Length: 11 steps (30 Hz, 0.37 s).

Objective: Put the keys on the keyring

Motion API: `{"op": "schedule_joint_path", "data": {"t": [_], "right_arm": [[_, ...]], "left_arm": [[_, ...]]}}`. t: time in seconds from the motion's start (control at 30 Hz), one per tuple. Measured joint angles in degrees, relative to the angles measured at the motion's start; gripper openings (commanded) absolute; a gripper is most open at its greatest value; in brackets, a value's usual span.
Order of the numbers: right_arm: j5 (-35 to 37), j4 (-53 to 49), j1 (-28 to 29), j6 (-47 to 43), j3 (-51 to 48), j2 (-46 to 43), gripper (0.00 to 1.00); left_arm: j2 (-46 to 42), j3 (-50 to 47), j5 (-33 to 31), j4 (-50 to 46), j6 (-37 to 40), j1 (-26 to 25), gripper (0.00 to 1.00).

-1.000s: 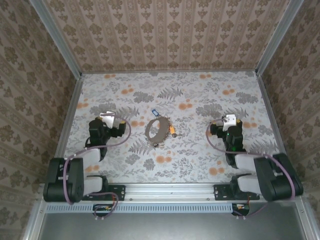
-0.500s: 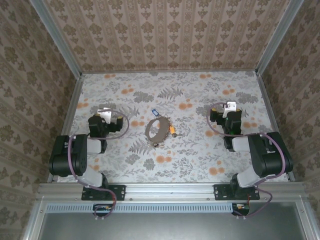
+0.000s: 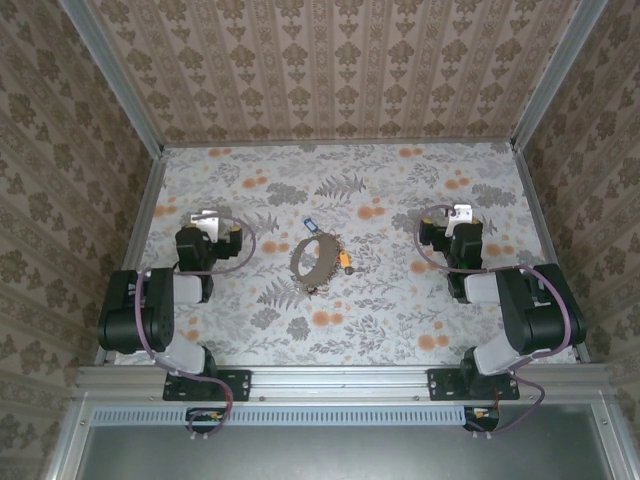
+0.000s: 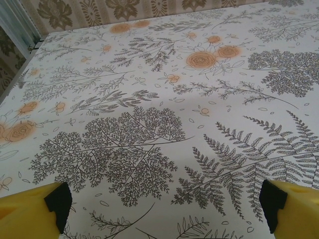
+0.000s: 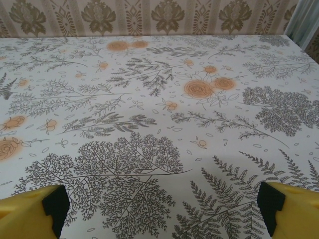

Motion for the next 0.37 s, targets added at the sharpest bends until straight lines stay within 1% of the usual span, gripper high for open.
{"op": "schedule_joint_path", "data": {"t": [0.37], "right_arm": [[-0.61, -0.87, -0.48, 0.02, 0.44, 0.00, 1.00]], "left_arm": [[0.00, 0.02, -0.31, -0.17, -0.39, 0.00, 1.00]]}}
